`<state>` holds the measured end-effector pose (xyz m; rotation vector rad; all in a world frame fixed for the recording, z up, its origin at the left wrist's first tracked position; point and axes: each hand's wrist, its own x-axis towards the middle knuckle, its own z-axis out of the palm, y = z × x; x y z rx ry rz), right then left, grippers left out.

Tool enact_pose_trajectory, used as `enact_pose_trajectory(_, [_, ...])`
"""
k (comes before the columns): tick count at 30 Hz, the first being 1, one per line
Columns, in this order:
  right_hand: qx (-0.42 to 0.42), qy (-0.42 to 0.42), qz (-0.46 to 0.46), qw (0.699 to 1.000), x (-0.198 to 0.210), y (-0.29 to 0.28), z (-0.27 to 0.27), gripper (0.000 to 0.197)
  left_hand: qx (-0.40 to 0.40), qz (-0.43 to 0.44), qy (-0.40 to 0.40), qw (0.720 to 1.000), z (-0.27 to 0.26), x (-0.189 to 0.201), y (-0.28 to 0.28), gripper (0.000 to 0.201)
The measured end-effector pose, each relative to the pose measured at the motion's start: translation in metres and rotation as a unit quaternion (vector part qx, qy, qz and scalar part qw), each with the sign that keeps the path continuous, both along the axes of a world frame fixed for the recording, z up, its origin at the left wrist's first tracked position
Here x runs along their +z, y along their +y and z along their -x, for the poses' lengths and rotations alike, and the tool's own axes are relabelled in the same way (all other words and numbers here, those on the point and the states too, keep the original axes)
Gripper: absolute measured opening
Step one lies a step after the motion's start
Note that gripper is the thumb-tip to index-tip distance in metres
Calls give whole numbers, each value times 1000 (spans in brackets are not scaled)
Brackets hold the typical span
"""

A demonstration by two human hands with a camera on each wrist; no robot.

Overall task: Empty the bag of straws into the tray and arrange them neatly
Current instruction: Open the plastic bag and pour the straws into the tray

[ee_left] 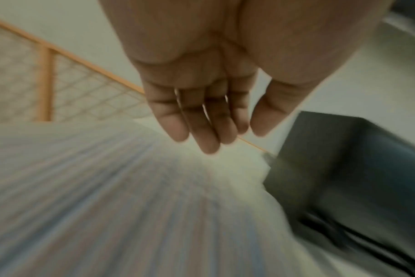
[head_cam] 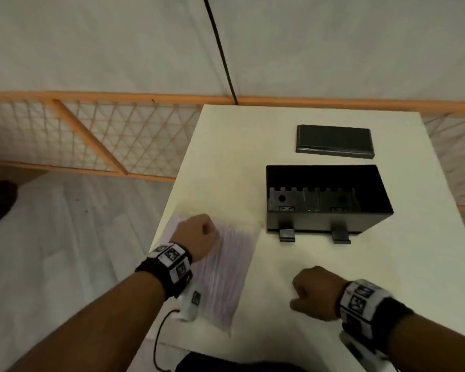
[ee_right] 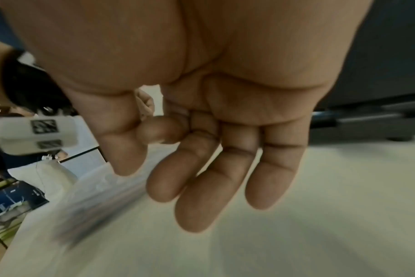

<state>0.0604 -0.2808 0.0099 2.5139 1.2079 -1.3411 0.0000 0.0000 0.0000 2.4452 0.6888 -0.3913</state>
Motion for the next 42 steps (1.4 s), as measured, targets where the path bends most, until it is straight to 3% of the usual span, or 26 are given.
enact_pose_trajectory(2, [-28, 4, -20, 999, -2, 27, -1, 40, 112, -43, -56, 991, -7, -10, 36, 21])
enact_pose_trajectory(4, [-47, 6, -38, 998, 2, 57, 1, 39, 167, -62, -54, 982, -18, -21, 68, 37])
enact_pose_trajectory(8, [-90, 1, -72, 993, 1, 105, 2, 37, 237, 39, 35, 970, -34, -44, 99, 70])
enact_pose_trajectory(11, [-127, -10, -114, 985, -5, 134, -3, 41, 255, 97, 44, 961, -39, -61, 118, 67])
enact_pose_trajectory(16, [-185, -25, -217, 958, -14, 172, -7, 33, 257, 151, -8, 954, -30, -61, 118, 39])
enact_pose_trajectory(18, [-199, -55, -269, 941, -17, 189, -11, 24, 259, 154, -43, 952, -28, -54, 112, 41])
enact_pose_trajectory(19, [-198, -75, -286, 935, -19, 198, -13, 29, 253, 154, -60, 953, -26, -52, 109, 45])
enact_pose_trajectory(21, [-193, -90, -275, 937, -21, 214, -18, 55, 242, 163, -85, 953, -24, -47, 103, 50])
enact_pose_trajectory(23, [-194, -75, -236, 949, -22, 229, -23, 64, 236, 188, -104, 948, -22, -43, 98, 54])
enact_pose_trajectory(26, [-183, -27, -218, 958, -24, 243, -28, 31, 223, 226, -128, 940, -20, -36, 87, 57])
enact_pose_trajectory(28, [-176, -4, -247, 953, -22, 245, -32, 35, 234, 231, -144, 933, -22, -31, 81, 55])
enact_pose_trajectory(32, [-255, 94, -264, 926, -25, 230, -42, 31, 262, 175, -122, 941, -29, -28, 82, 53])
enact_pose_trajectory(34, [-254, 87, -244, 932, -27, 224, -45, 30, 282, 178, -120, 935, -32, -27, 79, 52])
enact_pose_trajectory(37, [-263, 54, -247, 931, -22, 223, -47, 30, 161, 236, -90, 954, -32, -24, 66, 33])
enact_pose_trajectory(39, [-284, 36, -265, 921, -16, 226, -48, 29, 156, 283, -119, 939, -32, -20, 60, 34])
enact_pose_trajectory(42, [-279, -7, -267, 922, -3, 227, -47, 33, 203, 196, -162, 946, -42, -16, 63, 46])
